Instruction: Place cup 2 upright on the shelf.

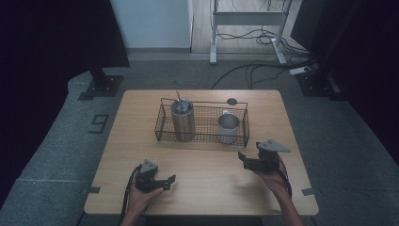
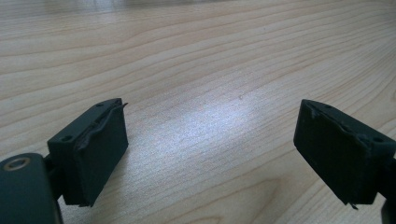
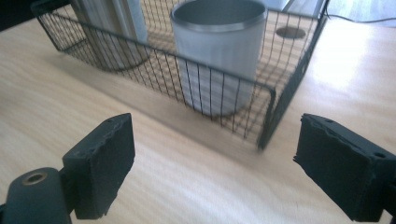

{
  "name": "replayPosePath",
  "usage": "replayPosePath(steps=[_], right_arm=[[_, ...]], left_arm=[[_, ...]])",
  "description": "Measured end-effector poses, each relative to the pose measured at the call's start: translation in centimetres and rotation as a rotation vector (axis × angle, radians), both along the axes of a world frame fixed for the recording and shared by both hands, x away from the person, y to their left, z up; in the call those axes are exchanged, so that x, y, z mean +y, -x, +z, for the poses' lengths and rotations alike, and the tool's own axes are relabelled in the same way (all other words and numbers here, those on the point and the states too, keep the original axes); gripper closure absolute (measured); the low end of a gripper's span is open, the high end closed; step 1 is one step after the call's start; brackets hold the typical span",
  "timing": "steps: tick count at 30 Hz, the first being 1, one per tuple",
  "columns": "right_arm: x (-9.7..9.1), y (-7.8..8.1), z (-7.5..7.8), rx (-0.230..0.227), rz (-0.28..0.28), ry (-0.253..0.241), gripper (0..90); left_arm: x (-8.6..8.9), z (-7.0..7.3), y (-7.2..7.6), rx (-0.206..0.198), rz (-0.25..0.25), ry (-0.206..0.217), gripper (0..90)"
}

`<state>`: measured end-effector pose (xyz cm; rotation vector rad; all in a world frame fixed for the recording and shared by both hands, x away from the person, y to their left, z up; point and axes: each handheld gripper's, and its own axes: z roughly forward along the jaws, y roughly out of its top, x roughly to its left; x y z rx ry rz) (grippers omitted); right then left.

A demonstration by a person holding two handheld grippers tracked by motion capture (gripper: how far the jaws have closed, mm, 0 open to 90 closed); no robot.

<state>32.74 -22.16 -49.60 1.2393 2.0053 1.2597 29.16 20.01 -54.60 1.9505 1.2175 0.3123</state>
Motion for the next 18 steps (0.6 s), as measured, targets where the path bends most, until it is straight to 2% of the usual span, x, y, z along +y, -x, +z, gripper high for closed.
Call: replayPosePath(steps=[9,18], right_arm=[[-1.7,1.9,-1.9,0.032,-0.017,0.002,12.5],[-2.2,2.6,-3.0,0.055,-0.023,0.019,12.6]], left_arm=[[0.0,0.0,0.0,-0.002,0.000,0.000,10.0],[-0.1,0.0,0.0,-0.004,0.001,0.000,10.0]])
